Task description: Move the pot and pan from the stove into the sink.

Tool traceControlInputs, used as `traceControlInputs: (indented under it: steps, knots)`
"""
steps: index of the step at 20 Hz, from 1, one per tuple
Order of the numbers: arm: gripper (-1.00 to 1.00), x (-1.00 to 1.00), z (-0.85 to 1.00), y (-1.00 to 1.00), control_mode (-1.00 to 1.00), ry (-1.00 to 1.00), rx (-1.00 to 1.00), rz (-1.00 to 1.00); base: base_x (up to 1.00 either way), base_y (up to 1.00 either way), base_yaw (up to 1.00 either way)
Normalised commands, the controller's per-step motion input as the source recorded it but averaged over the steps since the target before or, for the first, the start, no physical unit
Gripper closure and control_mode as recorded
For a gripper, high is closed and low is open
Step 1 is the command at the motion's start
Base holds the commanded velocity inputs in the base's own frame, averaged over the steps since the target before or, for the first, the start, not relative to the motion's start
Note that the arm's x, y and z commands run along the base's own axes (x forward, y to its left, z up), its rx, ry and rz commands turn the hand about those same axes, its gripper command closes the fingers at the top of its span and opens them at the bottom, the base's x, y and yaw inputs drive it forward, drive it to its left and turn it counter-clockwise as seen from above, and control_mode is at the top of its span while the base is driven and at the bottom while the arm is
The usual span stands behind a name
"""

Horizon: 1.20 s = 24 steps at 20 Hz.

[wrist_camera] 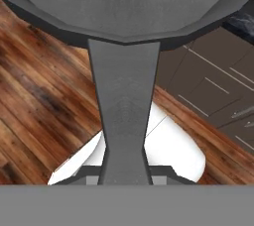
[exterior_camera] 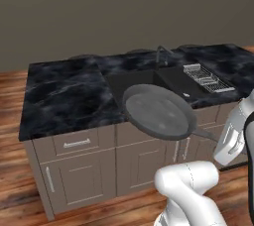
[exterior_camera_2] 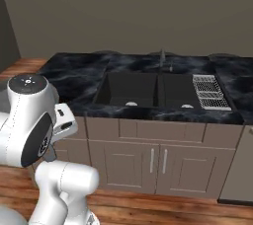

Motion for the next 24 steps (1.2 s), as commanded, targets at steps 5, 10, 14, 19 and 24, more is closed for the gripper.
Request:
traceControlInputs:
  steps: [5,10,14,19,24]
  knots:
    - [1.00,0.00,0.00,0.00,1.00,0.00,0.00,0.00,0.57,0.32,-0.04]
    - [1.00,0.00,0.00,0.00,1.00,0.00,0.00,0.00,0.36,0.15,-0.02]
    - [1.00,0.00,0.00,0.00,1.00,0.00,0.00,0.00,0.02,0.00,0.00]
    - [1.00,0.00,0.00,0.00,1.00,0.00,0.00,0.00,0.08,-0.15,-0.01]
    - [1.00,0.00,0.00,0.00,1.00,0.00,0.00,0.00,0.33,-0.51,-0.02]
